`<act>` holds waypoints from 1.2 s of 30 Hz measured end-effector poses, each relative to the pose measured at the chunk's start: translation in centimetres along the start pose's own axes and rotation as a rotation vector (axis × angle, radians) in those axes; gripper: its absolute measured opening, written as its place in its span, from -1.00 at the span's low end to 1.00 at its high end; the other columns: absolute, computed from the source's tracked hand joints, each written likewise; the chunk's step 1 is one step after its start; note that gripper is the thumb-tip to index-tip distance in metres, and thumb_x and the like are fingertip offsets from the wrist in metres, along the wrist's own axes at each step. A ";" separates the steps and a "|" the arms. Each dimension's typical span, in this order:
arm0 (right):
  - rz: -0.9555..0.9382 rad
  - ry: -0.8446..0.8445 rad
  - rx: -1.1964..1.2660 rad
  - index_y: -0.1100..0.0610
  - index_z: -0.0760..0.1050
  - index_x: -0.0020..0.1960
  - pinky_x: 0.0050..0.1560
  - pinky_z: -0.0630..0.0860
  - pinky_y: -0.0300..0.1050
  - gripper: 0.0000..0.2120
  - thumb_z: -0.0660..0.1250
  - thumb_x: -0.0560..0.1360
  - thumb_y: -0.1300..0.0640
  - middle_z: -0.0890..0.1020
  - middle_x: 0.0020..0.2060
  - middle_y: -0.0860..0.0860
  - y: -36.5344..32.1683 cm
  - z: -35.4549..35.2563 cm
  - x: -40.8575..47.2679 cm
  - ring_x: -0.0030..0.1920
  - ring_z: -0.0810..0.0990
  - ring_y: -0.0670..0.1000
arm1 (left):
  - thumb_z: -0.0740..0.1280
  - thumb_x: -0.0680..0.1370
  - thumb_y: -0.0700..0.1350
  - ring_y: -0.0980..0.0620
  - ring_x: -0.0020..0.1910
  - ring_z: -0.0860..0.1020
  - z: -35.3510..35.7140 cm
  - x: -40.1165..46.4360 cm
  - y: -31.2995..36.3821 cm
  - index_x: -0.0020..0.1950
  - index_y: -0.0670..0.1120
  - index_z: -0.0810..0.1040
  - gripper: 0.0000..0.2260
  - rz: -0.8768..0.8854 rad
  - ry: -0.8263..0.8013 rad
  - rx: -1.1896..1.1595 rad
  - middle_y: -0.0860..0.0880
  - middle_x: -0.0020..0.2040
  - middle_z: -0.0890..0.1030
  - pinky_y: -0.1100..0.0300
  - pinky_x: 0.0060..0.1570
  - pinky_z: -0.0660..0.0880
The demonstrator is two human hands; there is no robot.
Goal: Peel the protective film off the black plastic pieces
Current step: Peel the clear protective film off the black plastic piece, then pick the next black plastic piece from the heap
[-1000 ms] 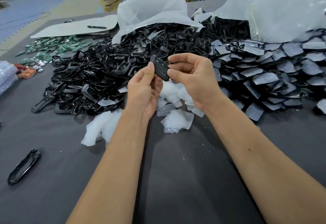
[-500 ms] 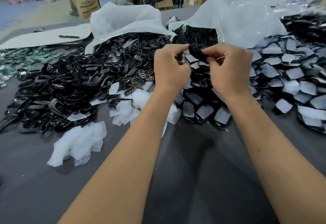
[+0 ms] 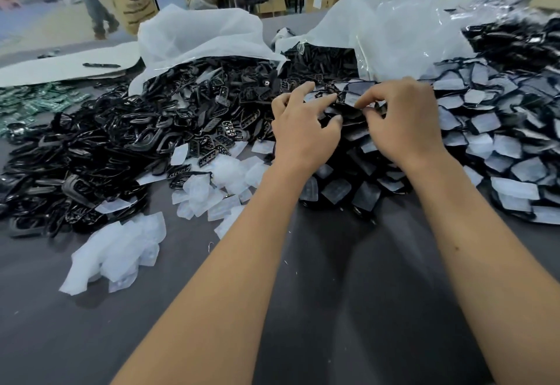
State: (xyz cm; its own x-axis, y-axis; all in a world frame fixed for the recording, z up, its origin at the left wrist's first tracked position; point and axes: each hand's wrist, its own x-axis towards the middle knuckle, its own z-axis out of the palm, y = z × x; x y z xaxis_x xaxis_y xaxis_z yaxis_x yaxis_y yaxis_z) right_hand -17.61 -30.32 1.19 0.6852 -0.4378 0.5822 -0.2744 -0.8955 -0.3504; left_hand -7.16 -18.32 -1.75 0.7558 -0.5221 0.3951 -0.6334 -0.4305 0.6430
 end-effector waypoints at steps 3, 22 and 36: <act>0.014 -0.015 -0.005 0.05 0.75 0.04 0.19 0.51 -0.05 -0.78 0.40 0.51 0.26 0.75 -0.03 0.08 -0.1 -0.3 0.3 0.09 0.64 0.13 | 0.41 0.60 0.04 -0.06 0.45 0.21 -0.4 -0.6 0.4 0.41 0.12 0.60 -0.64 0.009 0.020 -0.018 0.08 0.53 0.40 0.11 0.41 0.21; -0.418 -0.469 0.054 0.07 0.53 0.43 0.36 0.31 -0.09 -0.63 0.30 0.64 0.22 0.61 0.27 0.09 -15.9 12.2 -0.7 0.28 0.46 0.14 | 0.31 0.61 -0.16 -0.20 0.30 0.40 -13.5 -8.3 -12.1 0.31 -0.04 0.65 -0.71 -0.415 0.320 0.413 -0.06 0.28 0.61 -0.03 0.26 0.37; -0.302 -0.437 0.140 0.02 0.73 0.08 0.09 0.33 -0.14 -0.88 0.44 0.59 0.08 0.46 -0.11 -0.04 -16.2 13.2 -0.4 0.15 0.42 0.10 | 0.34 0.50 -0.23 -0.23 0.01 0.52 -14.8 -8.5 -13.4 -0.15 -0.08 0.66 -0.88 -0.498 0.390 0.353 -0.11 -0.13 0.65 -0.11 0.00 0.52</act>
State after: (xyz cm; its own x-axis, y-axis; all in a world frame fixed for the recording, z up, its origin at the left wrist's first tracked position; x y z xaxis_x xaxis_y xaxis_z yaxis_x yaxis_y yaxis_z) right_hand -4.56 -14.62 -3.07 0.9443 -0.0620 0.3233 0.0498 -0.9440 -0.3262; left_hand -2.68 2.80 -4.05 0.9310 0.0707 0.3581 -0.1640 -0.7954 0.5834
